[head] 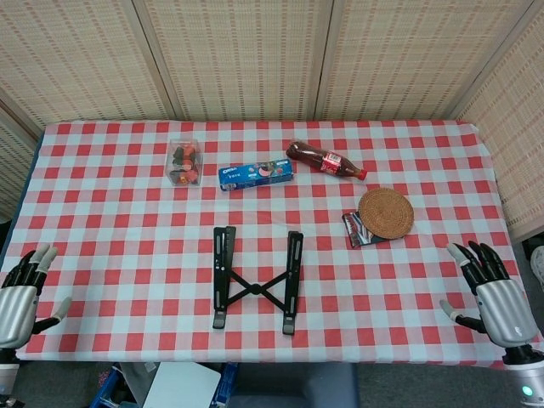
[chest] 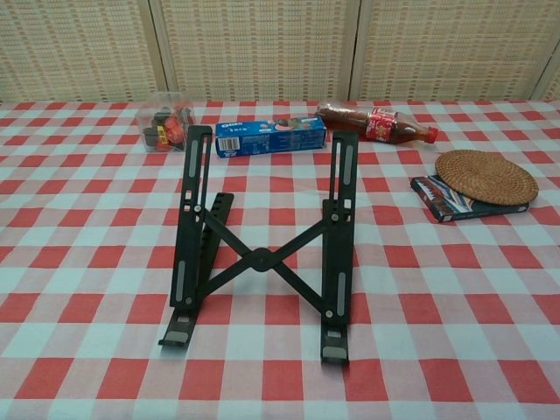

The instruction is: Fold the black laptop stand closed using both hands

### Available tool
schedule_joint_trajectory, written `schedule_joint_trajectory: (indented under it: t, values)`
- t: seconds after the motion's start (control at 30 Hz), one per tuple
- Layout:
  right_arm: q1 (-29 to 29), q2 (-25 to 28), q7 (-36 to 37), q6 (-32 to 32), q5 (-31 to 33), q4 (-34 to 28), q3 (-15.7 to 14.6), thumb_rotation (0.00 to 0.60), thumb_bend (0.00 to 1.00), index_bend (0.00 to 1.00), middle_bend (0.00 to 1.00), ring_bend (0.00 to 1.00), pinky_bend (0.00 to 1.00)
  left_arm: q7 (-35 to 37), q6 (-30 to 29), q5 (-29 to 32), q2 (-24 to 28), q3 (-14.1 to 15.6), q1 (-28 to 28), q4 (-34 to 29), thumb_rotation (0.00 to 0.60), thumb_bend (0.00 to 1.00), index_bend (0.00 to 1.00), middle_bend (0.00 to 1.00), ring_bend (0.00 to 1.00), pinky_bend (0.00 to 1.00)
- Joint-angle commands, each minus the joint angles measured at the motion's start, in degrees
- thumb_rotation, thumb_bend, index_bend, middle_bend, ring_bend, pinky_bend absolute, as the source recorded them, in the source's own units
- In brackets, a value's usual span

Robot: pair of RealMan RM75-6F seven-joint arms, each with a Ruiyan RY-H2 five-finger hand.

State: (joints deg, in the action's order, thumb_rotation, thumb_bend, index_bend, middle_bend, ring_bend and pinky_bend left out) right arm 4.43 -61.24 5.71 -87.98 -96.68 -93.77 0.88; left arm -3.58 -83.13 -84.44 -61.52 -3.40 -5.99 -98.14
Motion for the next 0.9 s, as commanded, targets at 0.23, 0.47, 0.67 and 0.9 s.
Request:
schedule_joint_trajectory:
  t: [0.23,0.47,0.67,0.9]
  values:
    - [4.9,-0.4,0.8,6.4,-0.6,-5.5,0.6,0.6,0.06,0.0,0.12,0.0,0.0,22.6,12.7,1.2,3.6,-3.7,-8.7,-0.5,0.598,0.28,0.09,0.04,0.1,0.15]
    - [10.1,-1.8,7.1,14.3,1.6,-10.1,1.1,0.6,0.01,0.0,0.12,0.0,0.0,44.6,21.5,-1.2,2.6,-5.7,-16.0,3.5,0.317,0.24,0.14,0.07,0.12,0.17]
    - [13.7,-4.5,14.4,19.8,4.9,-11.5,1.7,0.6,0.01,0.0,0.12,0.0,0.0,52.4,25.7,-1.8,-0.1,-6.7,-21.1,7.9,0.172,0.21,0.15,0.08,0.12,0.2]
    - [16.1,-8.5,19.2,22.7,8.3,-10.9,3.1,0.6,0.03,0.0,0.11,0.0,0.0,59.5,31.0,-1.0,-4.0,-7.0,-26.2,12.6,0.124,0.2,0.17,0.09,0.16,0.22]
